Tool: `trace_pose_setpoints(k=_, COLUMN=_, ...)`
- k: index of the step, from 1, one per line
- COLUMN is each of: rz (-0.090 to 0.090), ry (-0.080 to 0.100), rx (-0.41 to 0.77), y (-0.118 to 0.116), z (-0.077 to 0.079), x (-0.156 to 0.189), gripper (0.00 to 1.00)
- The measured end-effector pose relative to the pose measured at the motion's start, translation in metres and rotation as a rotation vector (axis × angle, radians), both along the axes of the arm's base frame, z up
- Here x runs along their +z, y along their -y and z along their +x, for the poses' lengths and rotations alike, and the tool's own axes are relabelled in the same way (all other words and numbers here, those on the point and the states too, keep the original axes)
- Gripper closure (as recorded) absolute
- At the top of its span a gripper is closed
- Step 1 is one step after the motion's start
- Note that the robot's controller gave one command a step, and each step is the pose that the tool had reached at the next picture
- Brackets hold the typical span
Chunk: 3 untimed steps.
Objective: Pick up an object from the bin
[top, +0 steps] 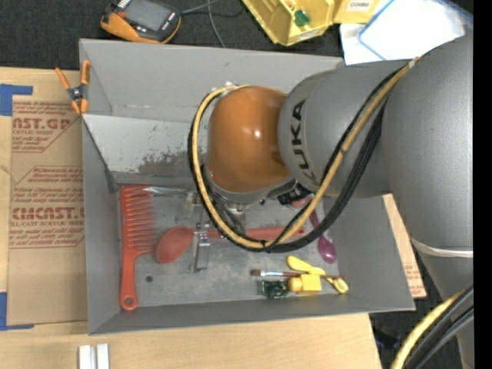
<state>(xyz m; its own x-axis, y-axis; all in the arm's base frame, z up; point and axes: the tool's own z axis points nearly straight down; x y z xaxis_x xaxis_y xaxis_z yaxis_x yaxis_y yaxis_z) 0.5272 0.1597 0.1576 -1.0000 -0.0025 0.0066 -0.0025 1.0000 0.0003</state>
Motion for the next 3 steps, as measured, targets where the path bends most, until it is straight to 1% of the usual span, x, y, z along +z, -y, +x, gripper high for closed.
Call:
trace_pose_setpoints(k=1, rz=0.001, ry=0.007, rx=-0.002, y=0.001, z=0.002, x=0.004, gripper=0.0)
trace_pose_setpoints(k=2, rz=0.002, ry=0.005, rx=0.272, y=-0.017, z=0.036, x=-0.088, gripper=0.0)
trace_pose_setpoints(k=3, rz=0.005, ry=0.012, rx=0.226, y=-0.016, z=0.031, x=-0.023, gripper=0.0)
